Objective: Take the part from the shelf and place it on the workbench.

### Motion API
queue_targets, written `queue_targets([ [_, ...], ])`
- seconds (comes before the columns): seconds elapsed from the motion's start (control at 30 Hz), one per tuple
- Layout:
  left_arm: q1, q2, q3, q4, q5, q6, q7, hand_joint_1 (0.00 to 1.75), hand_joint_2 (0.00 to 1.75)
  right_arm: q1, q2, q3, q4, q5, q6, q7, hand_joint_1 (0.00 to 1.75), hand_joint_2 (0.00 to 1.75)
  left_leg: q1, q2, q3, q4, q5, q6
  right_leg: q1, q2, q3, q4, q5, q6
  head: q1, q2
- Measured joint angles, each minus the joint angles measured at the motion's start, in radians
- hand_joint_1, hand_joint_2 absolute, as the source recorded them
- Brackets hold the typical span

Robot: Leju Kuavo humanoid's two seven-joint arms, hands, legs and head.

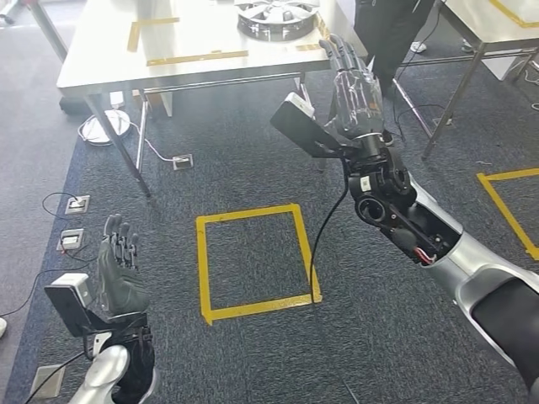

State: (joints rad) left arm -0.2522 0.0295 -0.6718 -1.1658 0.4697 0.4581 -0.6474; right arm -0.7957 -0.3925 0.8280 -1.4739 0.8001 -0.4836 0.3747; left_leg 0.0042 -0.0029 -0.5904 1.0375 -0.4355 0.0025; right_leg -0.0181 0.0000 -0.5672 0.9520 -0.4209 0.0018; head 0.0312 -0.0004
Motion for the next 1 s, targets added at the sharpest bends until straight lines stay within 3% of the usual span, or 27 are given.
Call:
queue_targets([
  [0.07,0.001,0.0,0.0,0.0,0.0,0.0,-0.002,0.0,0.0,0.007,-0.007,-0.003,-0.012,-0.004,-0.001,0.004,0.0,1.75,0.0,-0.001,0.027,-0.069,0.015,0.005,0.006,0.002,-0.008,0.002,-0.001,0.002,0.002,0.0],
  [0.17,0.005,-0.001,0.0,0.0,0.0,0.0,-0.005,0.0,0.0,0.027,-0.02,-0.009,-0.031,-0.009,0.0,0.01,0.0,1.75,-0.001,-0.004,0.026,-0.076,0.014,0.004,0.008,0.003,-0.011,0.001,-0.001,-0.003,0.01,0.0],
  [0.2,0.006,-0.001,0.0,0.0,0.0,0.0,-0.005,0.0,0.0,0.032,-0.023,-0.01,-0.036,-0.01,0.0,0.011,0.0,1.75,-0.002,-0.005,0.026,-0.075,0.014,0.005,0.007,0.003,-0.01,-0.001,0.002,0.0,0.012,0.0],
  [0.33,0.006,-0.002,0.0,0.0,0.0,0.0,-0.005,0.0,0.0,0.041,-0.031,-0.014,-0.051,-0.012,0.0,0.012,0.0,0.0,-0.002,-0.005,0.025,-0.075,0.015,0.009,0.007,0.004,-0.006,-0.011,0.008,0.01,0.019,0.0],
  [1.0,0.007,-0.001,0.0,-0.004,-0.002,0.026,0.008,0.0,0.0,0.078,-0.034,-0.024,-0.068,-0.019,0.002,-0.021,0.0,0.0,-0.002,-0.004,0.03,-0.082,0.015,0.011,0.007,0.004,-0.004,-0.013,0.007,0.017,0.015,0.0],
])
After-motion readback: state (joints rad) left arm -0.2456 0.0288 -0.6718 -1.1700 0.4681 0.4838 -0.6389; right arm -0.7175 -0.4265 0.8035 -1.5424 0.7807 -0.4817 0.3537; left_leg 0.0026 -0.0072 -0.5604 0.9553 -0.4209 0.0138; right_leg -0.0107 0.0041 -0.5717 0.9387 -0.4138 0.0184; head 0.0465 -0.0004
